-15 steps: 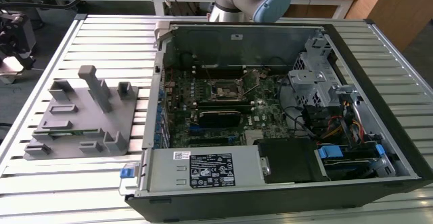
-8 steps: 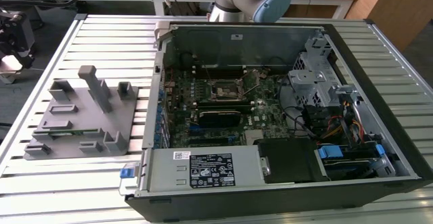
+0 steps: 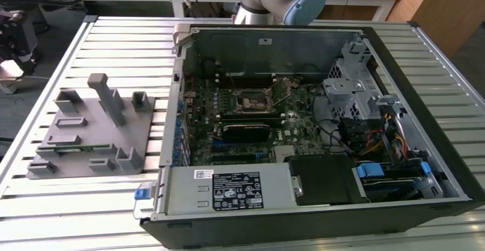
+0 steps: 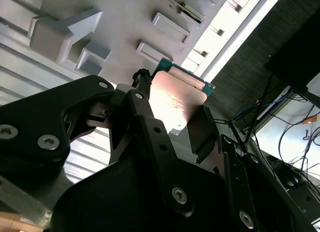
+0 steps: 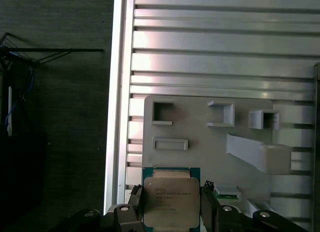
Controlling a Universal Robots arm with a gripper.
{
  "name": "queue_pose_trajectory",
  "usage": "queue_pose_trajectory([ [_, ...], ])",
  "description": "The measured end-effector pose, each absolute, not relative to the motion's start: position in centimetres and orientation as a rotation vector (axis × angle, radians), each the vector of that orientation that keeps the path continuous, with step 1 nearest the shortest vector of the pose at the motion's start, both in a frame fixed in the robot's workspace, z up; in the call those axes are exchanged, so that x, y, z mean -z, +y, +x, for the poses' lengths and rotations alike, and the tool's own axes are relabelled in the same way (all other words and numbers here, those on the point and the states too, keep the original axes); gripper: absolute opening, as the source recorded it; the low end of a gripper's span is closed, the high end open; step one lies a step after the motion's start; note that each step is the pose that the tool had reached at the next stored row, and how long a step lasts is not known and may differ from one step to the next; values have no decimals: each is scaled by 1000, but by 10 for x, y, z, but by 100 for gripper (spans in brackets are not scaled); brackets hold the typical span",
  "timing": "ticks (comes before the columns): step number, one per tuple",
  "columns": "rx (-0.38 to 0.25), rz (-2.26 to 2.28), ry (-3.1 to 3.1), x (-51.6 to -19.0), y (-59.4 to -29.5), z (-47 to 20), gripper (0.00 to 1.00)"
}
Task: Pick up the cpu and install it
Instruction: 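Pick up the cpu and move it towards the insertion slot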
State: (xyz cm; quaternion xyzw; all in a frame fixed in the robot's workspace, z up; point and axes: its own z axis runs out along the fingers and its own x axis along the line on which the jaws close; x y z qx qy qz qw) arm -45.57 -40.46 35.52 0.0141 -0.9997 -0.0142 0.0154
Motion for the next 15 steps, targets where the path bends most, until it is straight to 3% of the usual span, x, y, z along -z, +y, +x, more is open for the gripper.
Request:
queue_pose_trajectory([
  [15, 44, 44, -3110, -362, -404, -456, 54],
])
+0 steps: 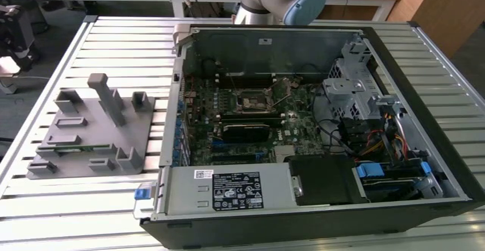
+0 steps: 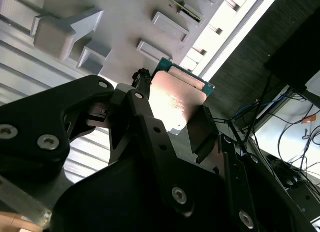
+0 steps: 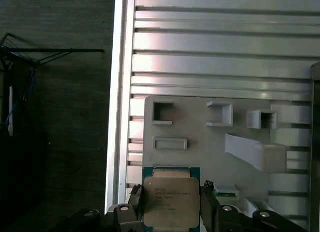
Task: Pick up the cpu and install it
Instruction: 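Pick up the cpu and move it towards the insertion slot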
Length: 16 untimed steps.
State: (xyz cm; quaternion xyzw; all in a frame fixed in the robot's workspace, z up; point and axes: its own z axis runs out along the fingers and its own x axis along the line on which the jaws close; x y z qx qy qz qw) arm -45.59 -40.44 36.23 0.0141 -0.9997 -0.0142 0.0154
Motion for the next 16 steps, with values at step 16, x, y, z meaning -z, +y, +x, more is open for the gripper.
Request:
queue_pose_trajectory([
  [16, 44, 44, -3110, -372, -404, -456, 54],
])
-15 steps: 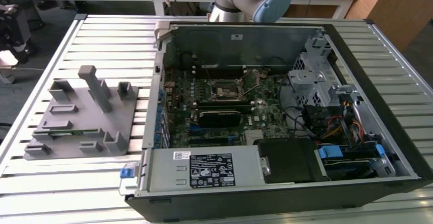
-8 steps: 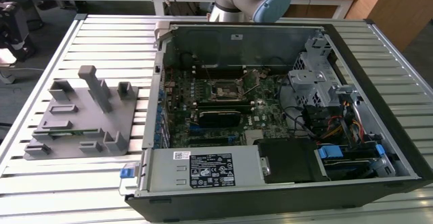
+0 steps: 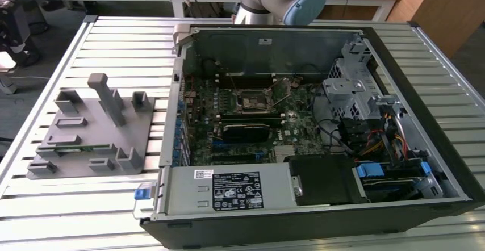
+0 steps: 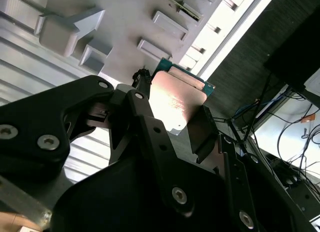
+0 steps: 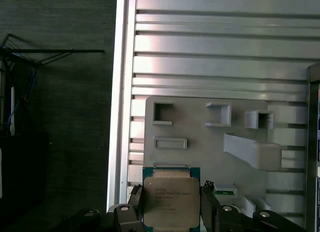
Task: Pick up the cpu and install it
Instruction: 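Pick up the cpu and move it towards the insertion slot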
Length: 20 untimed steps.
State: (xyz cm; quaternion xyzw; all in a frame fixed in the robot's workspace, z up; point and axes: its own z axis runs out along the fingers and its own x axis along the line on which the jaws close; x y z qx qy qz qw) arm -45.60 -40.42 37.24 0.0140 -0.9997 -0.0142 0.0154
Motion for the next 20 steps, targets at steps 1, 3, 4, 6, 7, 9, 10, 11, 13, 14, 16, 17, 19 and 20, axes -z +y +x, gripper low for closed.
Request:
queue_pose_trajectory([
  [1, 44, 44, -3110, -373, -404, -456, 54],
  [3, 44, 44, -3110, -375, -404, -456, 54],
  [4, 44, 44, -3110, -376, -404, -456, 54],
  [6, 44, 44, -3110, -377, -404, -456, 54],
  [7, 44, 44, -3110, -378, -404, -456, 54],
  [9, 44, 44, -3110, -380, -404, -456, 54],
  [10, 44, 44, -3110, -381, -404, -456, 54],
  [11, 44, 44, -3110, -382, -404, -456, 54],
  [13, 44, 44, -3110, -383, -404, -456, 54],
  [14, 44, 44, -3110, -384, -404, -456, 54],
  [16, 44, 44, -3110, -386, -404, -456, 54],
  [17, 44, 44, -3110, -386, -404, -456, 54],
  [19, 44, 44, -3110, -388, -404, -456, 54],
  [20, 44, 44, -3110, -390, -404, -456, 54],
])
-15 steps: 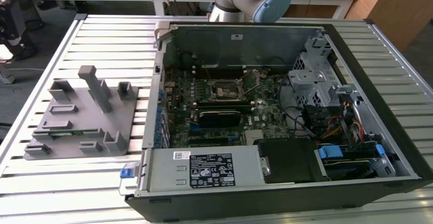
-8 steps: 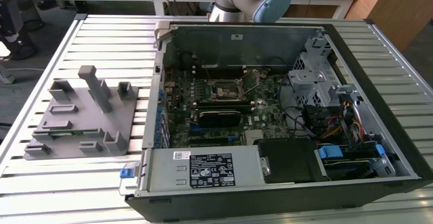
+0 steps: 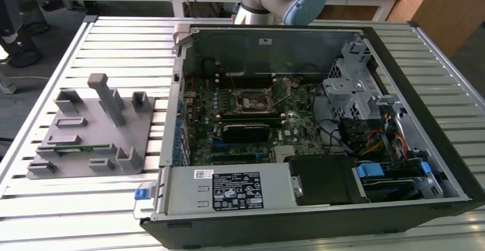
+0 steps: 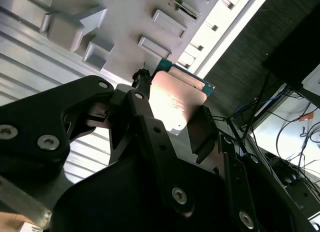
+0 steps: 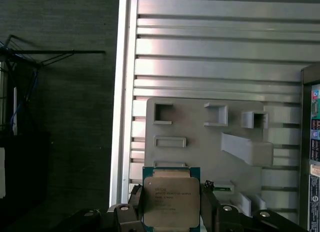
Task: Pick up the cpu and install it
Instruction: 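Pick up the cpu and move it towards the insertion slot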
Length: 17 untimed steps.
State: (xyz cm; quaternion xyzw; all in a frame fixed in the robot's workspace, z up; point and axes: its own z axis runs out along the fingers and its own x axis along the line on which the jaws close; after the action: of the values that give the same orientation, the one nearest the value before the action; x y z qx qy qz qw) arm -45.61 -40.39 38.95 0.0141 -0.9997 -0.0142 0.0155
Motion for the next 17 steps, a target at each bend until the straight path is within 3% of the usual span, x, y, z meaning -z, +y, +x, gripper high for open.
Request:
queue_pose_trajectory([
  [17, 44, 44, -3110, -391, -404, -450, 54],
])
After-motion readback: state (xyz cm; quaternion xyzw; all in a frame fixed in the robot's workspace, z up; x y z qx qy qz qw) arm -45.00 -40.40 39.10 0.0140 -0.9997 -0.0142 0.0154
